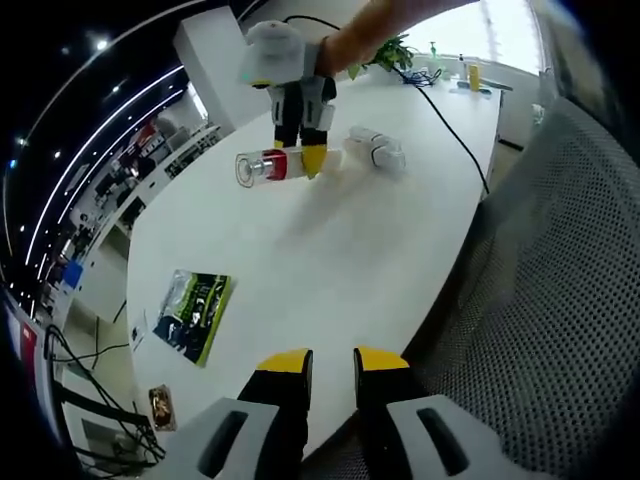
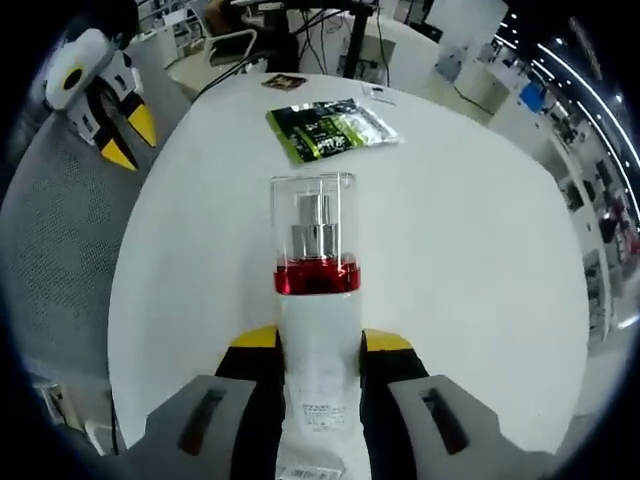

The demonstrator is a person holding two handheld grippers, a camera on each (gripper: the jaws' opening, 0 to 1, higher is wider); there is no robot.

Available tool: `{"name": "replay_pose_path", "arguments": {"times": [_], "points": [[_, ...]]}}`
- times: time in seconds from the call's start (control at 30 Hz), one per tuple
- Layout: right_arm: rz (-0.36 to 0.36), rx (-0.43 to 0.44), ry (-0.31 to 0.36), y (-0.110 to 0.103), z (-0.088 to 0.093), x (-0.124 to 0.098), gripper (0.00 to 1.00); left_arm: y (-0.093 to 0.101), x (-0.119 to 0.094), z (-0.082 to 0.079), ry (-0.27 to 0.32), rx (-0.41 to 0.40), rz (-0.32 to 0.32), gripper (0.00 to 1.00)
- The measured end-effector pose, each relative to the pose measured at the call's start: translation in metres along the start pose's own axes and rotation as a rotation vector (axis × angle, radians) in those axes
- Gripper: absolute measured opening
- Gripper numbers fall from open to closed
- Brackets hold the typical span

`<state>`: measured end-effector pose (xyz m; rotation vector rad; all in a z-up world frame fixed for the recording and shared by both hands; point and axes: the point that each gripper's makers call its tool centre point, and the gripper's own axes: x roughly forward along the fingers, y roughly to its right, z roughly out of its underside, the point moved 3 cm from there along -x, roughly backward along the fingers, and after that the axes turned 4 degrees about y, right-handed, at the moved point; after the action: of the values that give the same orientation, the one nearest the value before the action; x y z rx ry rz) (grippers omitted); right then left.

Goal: Arrange the skincare products in the storage area until every visible bottle or jar stands upright without overlapping.

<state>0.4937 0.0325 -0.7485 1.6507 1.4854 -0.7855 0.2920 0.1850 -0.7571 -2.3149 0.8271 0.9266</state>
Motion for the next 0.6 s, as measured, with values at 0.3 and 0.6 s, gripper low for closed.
{"name": "replay_pose_path", "arguments": {"times": [0.3, 0.6], "points": [[0.054, 0.169, 0.185, -0.003, -0.024, -0.014, 0.25, 0.0, 0.0, -0.001, 0.006, -0.005, 0.0, 0.16], [0.071, 0.35, 0.366, -0.016, -0.045, -0.03, 0.25, -0.001, -0.004, -0.01, 0.061, -0.018, -0.01, 0.16]]}}
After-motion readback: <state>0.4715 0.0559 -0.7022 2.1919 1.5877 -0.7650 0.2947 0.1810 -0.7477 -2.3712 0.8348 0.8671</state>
